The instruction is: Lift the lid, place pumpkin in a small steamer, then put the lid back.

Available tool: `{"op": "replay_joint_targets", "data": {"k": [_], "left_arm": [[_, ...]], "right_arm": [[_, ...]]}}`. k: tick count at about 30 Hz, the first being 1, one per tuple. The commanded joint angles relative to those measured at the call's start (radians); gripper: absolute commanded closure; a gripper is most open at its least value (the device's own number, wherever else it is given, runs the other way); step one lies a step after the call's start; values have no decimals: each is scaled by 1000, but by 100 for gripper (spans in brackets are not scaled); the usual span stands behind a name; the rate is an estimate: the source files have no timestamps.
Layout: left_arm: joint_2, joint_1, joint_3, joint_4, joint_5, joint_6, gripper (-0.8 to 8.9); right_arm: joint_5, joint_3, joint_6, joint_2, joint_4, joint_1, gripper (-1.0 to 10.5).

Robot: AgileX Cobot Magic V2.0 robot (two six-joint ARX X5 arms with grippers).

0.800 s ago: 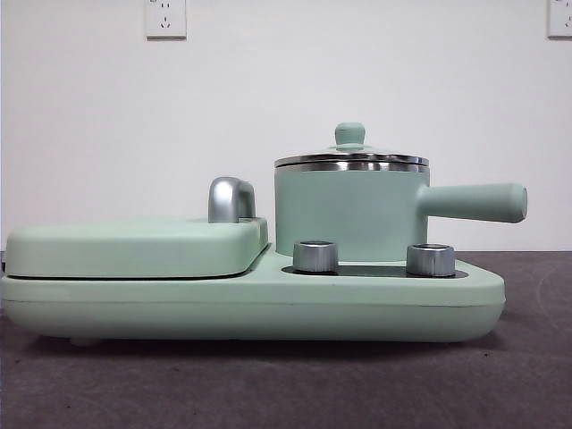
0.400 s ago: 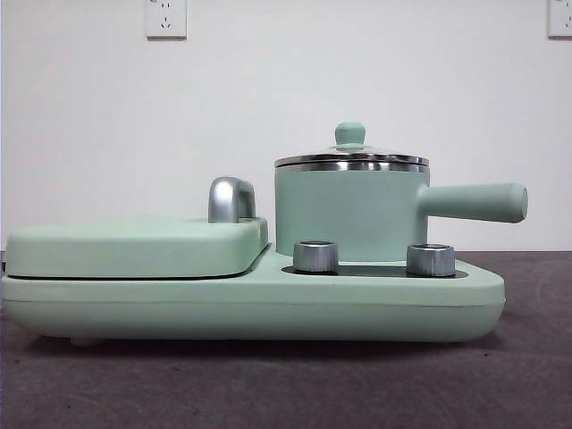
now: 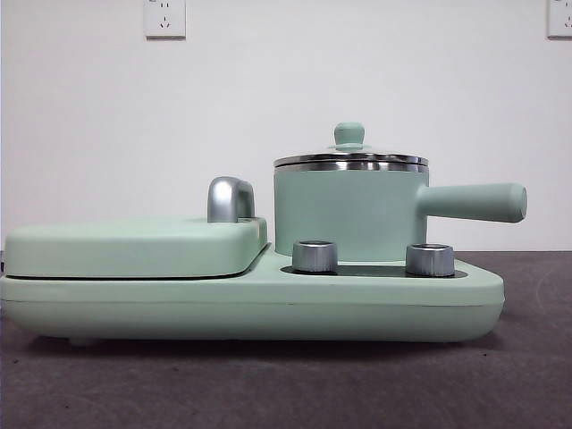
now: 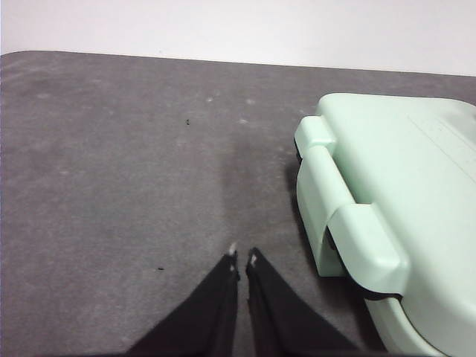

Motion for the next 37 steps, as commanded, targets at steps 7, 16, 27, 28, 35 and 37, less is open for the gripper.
{"op": "replay_joint_targets", "data": {"k": [7, 16, 27, 28, 35, 37], "left_arm": [[-2, 2, -39, 46, -5, 13, 789], [-1, 1, -39, 46, -5, 13, 789], [-1, 1, -39, 46, -5, 13, 789], [-1, 1, -39, 46, -5, 13, 789], [-1, 1, -39, 46, -5, 13, 789], [-1, 1, -39, 46, -5, 13, 789]], "right_arm": [[0, 10, 3, 1, 12, 5, 936], [0, 10, 3, 1, 12, 5, 936], [38, 5, -26, -2, 2, -48, 936], [39, 1, -42, -2, 1, -80, 936], [175, -233, -122, -63, 295, -357, 936], [185, -343, -132, -91, 443, -406, 936]]}}
